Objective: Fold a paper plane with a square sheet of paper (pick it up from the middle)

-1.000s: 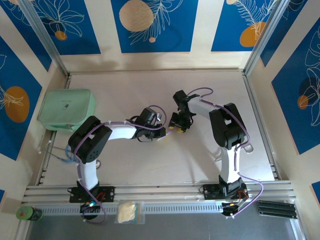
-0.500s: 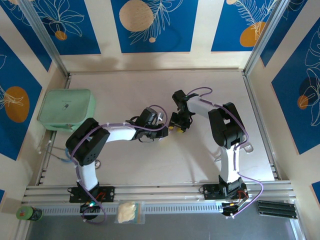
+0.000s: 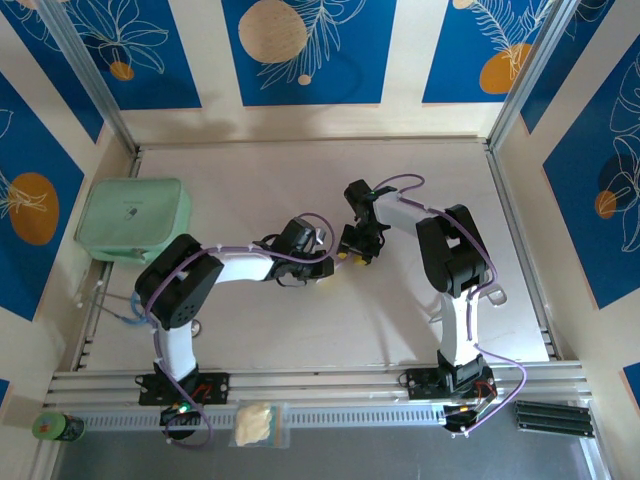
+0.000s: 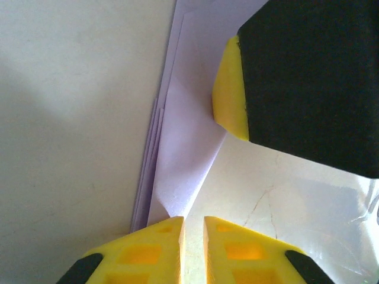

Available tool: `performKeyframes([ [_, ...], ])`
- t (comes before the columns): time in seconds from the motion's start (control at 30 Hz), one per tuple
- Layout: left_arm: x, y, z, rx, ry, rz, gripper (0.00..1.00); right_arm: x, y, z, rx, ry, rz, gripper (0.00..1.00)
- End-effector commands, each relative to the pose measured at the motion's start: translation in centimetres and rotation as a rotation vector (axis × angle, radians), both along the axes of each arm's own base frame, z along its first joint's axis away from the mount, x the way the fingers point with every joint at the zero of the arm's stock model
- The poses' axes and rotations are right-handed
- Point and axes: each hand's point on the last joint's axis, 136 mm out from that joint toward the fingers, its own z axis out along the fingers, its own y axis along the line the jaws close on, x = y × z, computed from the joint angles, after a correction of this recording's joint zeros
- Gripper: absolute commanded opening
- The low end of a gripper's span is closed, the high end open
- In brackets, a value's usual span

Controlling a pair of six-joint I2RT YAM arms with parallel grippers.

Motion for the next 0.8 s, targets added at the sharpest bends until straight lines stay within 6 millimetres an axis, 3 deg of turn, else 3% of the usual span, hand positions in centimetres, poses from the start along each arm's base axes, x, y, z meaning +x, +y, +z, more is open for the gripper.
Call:
performKeyframes([
  [0.0,0.0,0.4,-1.1,0.046,0.005,0.007,0.17,-5.0,-5.0,-9.9,-0.271,0.183,0.025,0.44],
  [0.77,-0.3,1.4,-2.6,0.079,0.040,0.034,0.17,-5.1,-5.0,-10.1,-0.275,0.190,0.032,0.44],
])
